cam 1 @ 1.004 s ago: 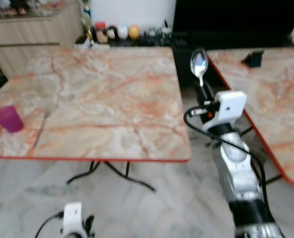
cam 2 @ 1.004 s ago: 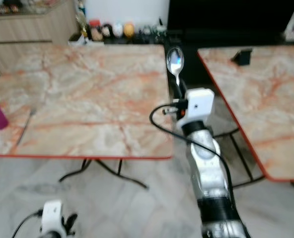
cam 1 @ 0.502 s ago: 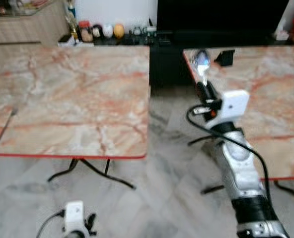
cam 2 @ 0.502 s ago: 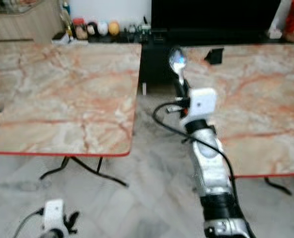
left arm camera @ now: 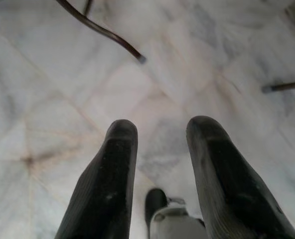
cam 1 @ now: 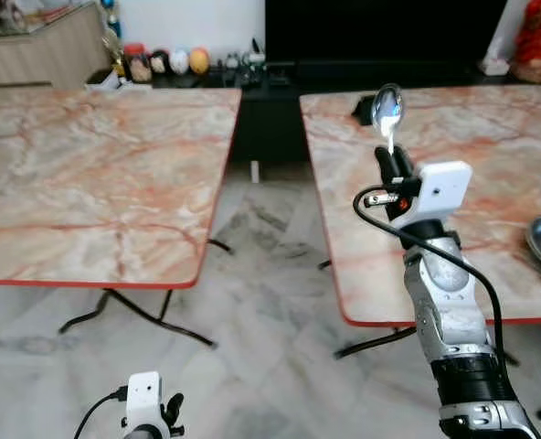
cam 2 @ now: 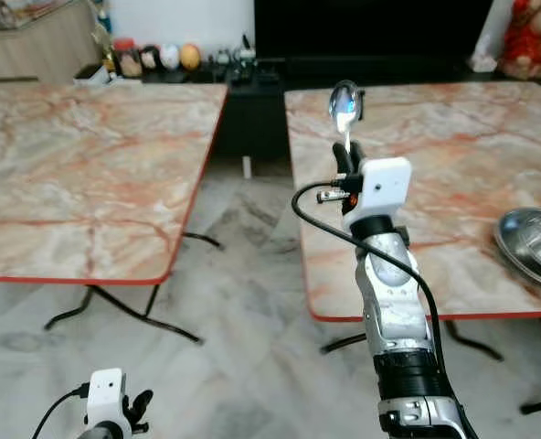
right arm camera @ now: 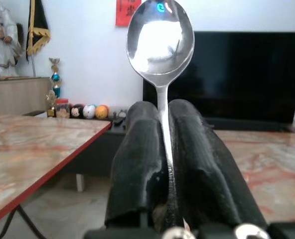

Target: Setting the table

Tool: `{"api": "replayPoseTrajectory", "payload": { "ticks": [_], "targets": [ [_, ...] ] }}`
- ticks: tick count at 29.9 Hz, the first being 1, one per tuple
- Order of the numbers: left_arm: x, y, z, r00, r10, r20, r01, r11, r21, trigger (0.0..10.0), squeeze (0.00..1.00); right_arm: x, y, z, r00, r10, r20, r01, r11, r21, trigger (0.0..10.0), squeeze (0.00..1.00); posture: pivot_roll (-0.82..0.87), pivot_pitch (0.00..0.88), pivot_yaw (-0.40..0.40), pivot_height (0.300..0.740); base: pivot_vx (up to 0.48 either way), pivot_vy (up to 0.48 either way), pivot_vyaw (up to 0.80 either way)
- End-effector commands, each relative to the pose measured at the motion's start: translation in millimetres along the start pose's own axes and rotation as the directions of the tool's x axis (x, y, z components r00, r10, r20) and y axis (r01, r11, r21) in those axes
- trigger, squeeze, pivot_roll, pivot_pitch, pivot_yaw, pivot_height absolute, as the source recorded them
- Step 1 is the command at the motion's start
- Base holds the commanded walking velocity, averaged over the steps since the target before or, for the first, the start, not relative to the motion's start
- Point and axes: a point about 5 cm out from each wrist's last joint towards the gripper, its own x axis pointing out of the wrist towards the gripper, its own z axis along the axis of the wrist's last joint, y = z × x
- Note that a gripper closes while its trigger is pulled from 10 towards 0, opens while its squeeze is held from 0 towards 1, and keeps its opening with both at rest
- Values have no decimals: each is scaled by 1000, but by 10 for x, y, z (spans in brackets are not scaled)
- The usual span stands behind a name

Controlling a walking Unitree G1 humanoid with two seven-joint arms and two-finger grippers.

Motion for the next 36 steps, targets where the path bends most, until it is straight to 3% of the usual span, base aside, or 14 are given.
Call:
{"api": "replayPoseTrajectory", "payload": {
  "ticks": [1,36],
  "targets": [
    [2,39,18,1000,13,2,-13,1000,-8,10000,0,19,-13,52,1000,1,18,-1,1000,-8,10000,0,-96,0,40,740,0,-375,0],
    [-4,54,6,1000,3,-6,-3,1000,6,10000,0,35,-73,58,999,-23,25,23,1000,-19,10000,0,-102,0,49,740,0,-368,0]
  ]
}}
